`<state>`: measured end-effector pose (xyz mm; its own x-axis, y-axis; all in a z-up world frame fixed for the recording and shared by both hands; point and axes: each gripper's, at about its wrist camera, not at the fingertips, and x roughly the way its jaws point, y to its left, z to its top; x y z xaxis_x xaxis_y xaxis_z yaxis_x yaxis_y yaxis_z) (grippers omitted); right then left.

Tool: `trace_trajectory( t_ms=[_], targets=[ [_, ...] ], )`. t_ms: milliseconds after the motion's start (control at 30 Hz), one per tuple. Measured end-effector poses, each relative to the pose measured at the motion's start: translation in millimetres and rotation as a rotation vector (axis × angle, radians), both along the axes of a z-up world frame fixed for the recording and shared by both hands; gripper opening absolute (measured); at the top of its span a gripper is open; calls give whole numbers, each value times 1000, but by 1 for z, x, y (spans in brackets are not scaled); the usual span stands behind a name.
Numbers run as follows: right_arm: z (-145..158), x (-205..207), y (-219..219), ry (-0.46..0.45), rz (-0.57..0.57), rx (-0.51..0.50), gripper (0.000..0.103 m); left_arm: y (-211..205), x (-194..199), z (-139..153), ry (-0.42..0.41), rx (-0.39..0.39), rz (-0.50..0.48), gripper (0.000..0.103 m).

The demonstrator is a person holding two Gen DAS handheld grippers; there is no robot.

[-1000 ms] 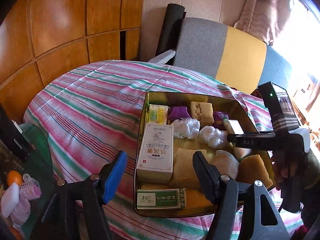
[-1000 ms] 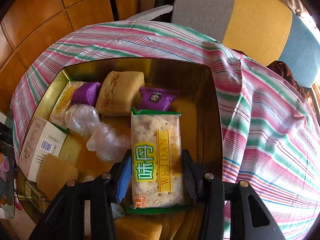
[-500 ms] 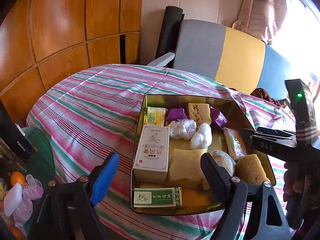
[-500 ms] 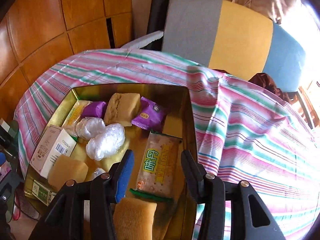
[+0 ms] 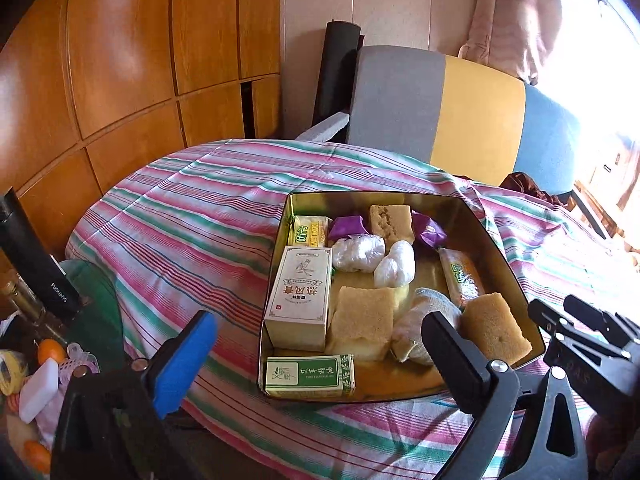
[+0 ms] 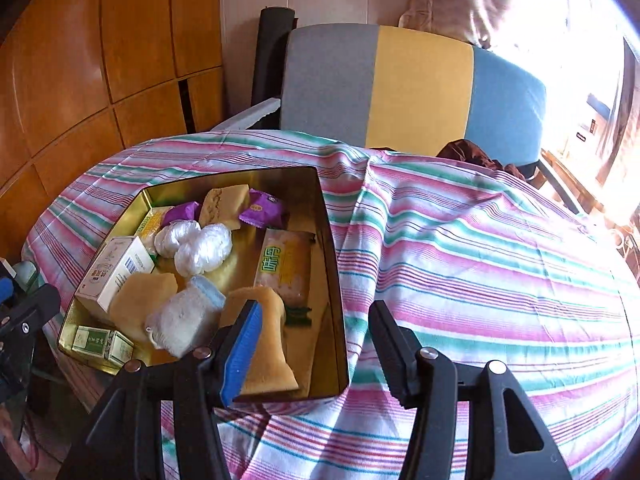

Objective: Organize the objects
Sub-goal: 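Carry the WEIDAN biscuit packet into the gold tray and open the right tool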

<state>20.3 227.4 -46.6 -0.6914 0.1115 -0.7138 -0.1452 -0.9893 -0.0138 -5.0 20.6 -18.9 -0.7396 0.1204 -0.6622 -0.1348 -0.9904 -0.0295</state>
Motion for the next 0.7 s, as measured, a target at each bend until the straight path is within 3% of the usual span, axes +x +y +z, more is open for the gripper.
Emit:
trace_trajectory(
  t_ms=[333,700],
  targets=[
    [4,11,-1,27,-7,-22,56,-8,14,1,21,-25,72,103],
    [7,11,-10,38,28,-41,56,-11,22,5,52,-3,63,103]
  ],
)
